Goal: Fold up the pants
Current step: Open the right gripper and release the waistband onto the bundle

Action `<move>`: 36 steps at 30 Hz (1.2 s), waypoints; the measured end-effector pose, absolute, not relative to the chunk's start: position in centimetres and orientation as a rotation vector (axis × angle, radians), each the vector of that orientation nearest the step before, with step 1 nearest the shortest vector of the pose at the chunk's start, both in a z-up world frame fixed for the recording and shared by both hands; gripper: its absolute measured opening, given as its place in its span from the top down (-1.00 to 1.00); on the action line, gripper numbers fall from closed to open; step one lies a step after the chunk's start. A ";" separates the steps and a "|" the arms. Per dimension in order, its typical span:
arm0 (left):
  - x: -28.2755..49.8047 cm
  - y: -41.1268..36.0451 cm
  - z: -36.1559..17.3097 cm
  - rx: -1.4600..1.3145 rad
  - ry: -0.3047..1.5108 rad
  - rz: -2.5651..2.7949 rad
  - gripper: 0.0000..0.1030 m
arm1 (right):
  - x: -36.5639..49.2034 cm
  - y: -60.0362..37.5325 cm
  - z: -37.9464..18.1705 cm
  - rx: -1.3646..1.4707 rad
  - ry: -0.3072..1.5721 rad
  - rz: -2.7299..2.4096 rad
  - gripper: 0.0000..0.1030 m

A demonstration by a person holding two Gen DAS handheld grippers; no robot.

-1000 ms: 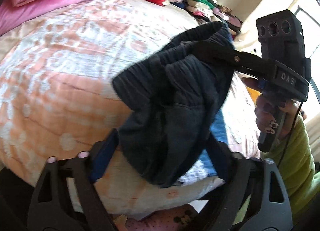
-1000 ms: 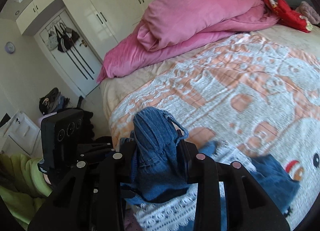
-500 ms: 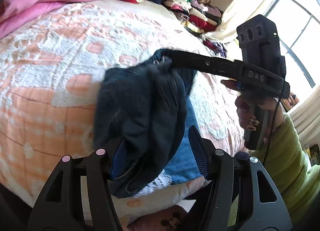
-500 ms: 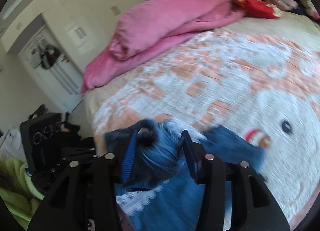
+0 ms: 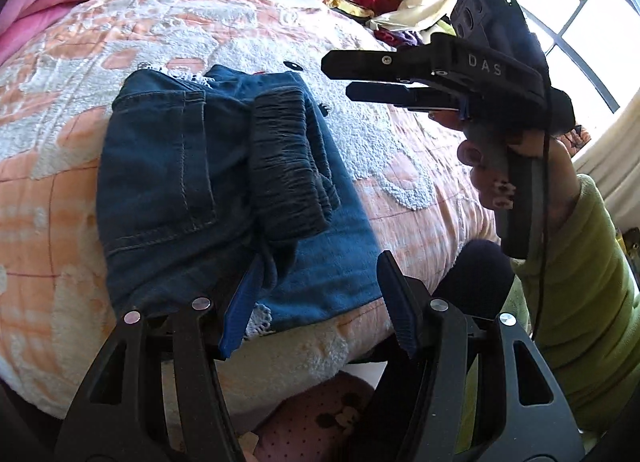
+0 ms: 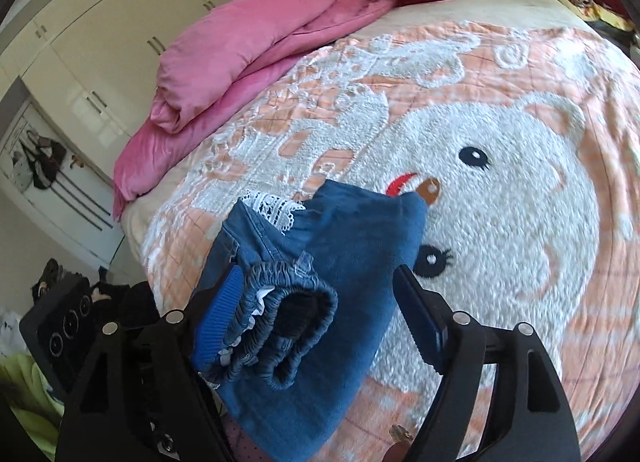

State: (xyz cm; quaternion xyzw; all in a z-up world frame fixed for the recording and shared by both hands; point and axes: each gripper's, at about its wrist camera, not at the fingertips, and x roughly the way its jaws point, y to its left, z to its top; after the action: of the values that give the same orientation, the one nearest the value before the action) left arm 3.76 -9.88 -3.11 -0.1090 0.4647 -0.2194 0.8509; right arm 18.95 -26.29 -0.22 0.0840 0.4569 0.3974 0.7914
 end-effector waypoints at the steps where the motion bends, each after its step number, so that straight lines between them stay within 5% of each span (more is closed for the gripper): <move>1: 3.7 -10.0 -3.1 -0.227 0.977 -0.463 -0.01 | 18.8 -26.4 -0.3 0.198 0.994 0.852 -0.50; 9: 3.4 -10.5 -3.3 -0.216 0.984 -0.470 -0.12 | 18.0 -23.9 -1.1 0.188 1.052 0.830 -0.68; 10: 3.4 -10.4 -3.2 -0.220 0.984 -0.469 -0.12 | 18.0 -23.5 -1.5 0.167 1.061 0.827 -0.64; 12: 3.2 -10.3 -2.8 -0.219 0.974 -0.468 -0.13 | 18.0 -22.4 -2.4 0.057 1.070 0.773 -0.24; 16: 2.7 -9.6 -0.9 -0.177 0.925 -0.441 -0.28 | 18.2 -22.9 -3.0 0.088 1.071 0.742 -0.24; 28: 2.9 -7.4 2.4 -0.132 0.834 -0.340 -0.52 | 15.4 -27.1 3.4 0.076 0.860 0.671 -0.63; 30: 3.1 -7.1 2.8 -0.132 0.826 -0.326 -0.80 | 14.8 -27.8 4.3 0.071 0.824 0.650 -0.66; 36: 3.2 -6.2 3.7 -0.124 0.795 -0.300 -0.80 | 12.9 -29.3 6.4 0.072 0.735 0.612 -0.74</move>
State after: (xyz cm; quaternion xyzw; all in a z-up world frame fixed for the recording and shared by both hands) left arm 3.21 -6.18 3.72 -0.0599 0.3856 -0.1453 0.9092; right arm 12.86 -29.31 6.43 0.0348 0.3535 0.2945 0.8872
